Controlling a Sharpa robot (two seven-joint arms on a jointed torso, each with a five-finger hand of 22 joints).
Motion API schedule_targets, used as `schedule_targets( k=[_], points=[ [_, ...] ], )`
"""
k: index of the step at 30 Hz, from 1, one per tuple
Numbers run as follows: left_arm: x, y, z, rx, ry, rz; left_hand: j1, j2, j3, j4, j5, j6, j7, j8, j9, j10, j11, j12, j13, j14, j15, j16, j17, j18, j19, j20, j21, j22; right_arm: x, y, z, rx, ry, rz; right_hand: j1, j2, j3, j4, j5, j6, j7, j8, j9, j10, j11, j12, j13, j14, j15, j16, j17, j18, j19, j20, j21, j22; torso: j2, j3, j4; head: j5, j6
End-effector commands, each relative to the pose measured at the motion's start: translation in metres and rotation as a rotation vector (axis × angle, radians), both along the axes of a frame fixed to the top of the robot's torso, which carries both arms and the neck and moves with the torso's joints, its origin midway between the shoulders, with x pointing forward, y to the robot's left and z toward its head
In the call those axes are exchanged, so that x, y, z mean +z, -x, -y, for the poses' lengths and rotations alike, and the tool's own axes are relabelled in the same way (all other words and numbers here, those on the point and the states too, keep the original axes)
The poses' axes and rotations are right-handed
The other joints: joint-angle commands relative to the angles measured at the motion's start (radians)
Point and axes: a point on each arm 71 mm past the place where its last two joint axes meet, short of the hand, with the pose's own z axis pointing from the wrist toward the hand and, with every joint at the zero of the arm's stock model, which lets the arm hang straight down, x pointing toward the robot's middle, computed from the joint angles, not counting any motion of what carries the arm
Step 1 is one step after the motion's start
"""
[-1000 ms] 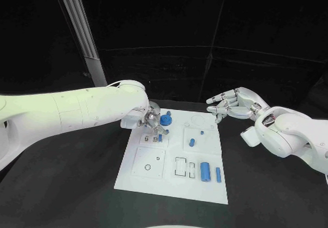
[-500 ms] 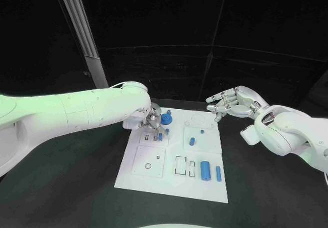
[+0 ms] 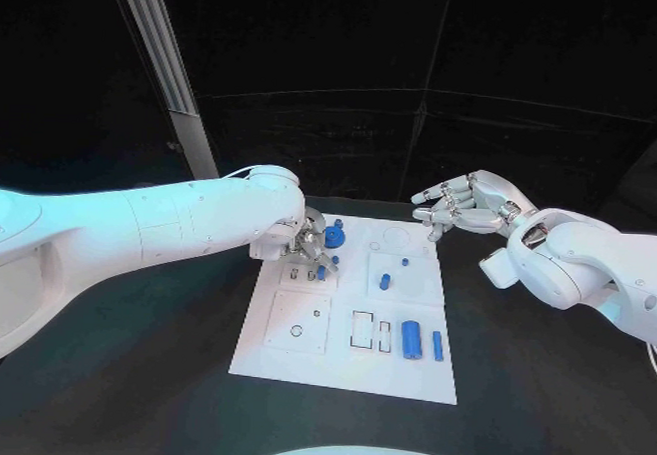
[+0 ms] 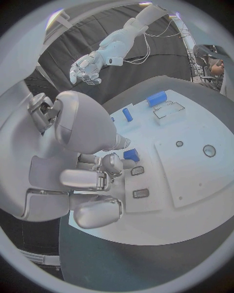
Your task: Assemble the parts on the task board
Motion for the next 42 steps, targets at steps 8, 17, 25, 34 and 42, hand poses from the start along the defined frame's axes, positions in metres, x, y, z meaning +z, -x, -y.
schedule_targets(
  k=[8,17,25,34,42],
  points=[
    [0.0,0.001,0.0,-0.007,-0.015,-0.008,0.045,-0.004,0.049,-0.018,0.001,-0.012,0.002,0.006,0.009,-0.008,-0.003,-0.008,-0.004,0.104,0.002,0.003,0.263,0.0,-0.006,0.0,-0.008,-0.003,0.001,-0.002,-0.001,0.0,0.002,0.004,0.007,0.004,-0.006,-0.001,0.006,-0.009,-0.001,0.004,0.0,-0.009,0.0,0.007,0.002,-0.01,0.001,0.005,0.002,0.0,-0.006,0.001,0.001,0.001,0.0,-0.0003,0.0005,0.001,-0.002],
    [0.0,0.0,0.0,-0.004,-0.012,-0.004,0.114,0.003,0.137,-0.055,0.002,-0.018,-0.005,0.0,0.015,-0.011,-0.009,-0.013,-0.008,0.104,-0.003,0.003,0.263,0.002,-0.007,-0.005,-0.011,-0.006,0.0,-0.004,-0.001,-0.002,0.005,0.001,0.01,0.006,-0.005,-0.002,0.008,-0.009,-0.001,0.005,0.0,-0.011,0.0,0.007,0.004,-0.012,0.001,0.007,0.003,0.0,-0.007,0.002,0.001,0.002,0.001,-0.0003,-0.0005,0.001,-0.002],
    [0.0,0.003,0.0,0.025,0.061,-0.02,0.197,-0.027,0.482,-0.154,0.006,-0.039,-0.002,-0.004,0.032,-0.023,-0.013,-0.04,-0.029,0.104,-0.004,0.003,0.263,0.003,-0.009,-0.01,-0.02,-0.013,-0.001,-0.005,0.0,-0.005,0.008,-0.002,0.012,0.007,-0.004,-0.002,0.009,-0.009,-0.001,0.005,0.0,-0.012,0.0,0.007,0.005,-0.013,0.001,0.008,0.003,0.0,-0.008,0.002,0.002,0.002,0.0,-0.0001,0.001,0.0,-0.002],
    [0.001,0.009,-0.005,0.075,0.147,-0.032,0.027,-0.166,0.848,-0.194,0.007,-0.046,0.0,0.052,0.092,-0.002,-0.009,-0.039,-0.041,0.104,-0.003,0.003,0.263,0.003,-0.006,-0.005,-0.025,-0.01,-0.002,-0.007,0.0,-0.006,0.012,-0.007,0.013,0.007,-0.004,-0.003,0.01,-0.01,-0.001,0.005,0.0,-0.013,0.0,0.007,0.005,-0.014,0.001,0.008,0.003,0.0,-0.008,0.002,0.002,0.003,0.0,0.0,0.0014,0.003,0.0],
    [0.003,0.015,-0.013,0.125,0.205,-0.013,0.009,-0.175,0.881,-0.207,0.007,-0.046,-0.003,0.062,0.102,0.006,-0.01,-0.034,-0.038,0.104,-0.004,0.003,0.263,0.002,-0.003,-0.005,-0.023,-0.004,-0.002,-0.009,0.002,-0.01,0.015,-0.01,0.013,0.008,-0.005,-0.002,0.011,-0.011,0.0,0.005,0.0,-0.014,0.001,0.007,0.006,-0.016,0.002,0.009,0.004,0.0,-0.009,0.002,0.001,0.003,0.001,0.0003,0.001,0.013,0.001]
  ],
)
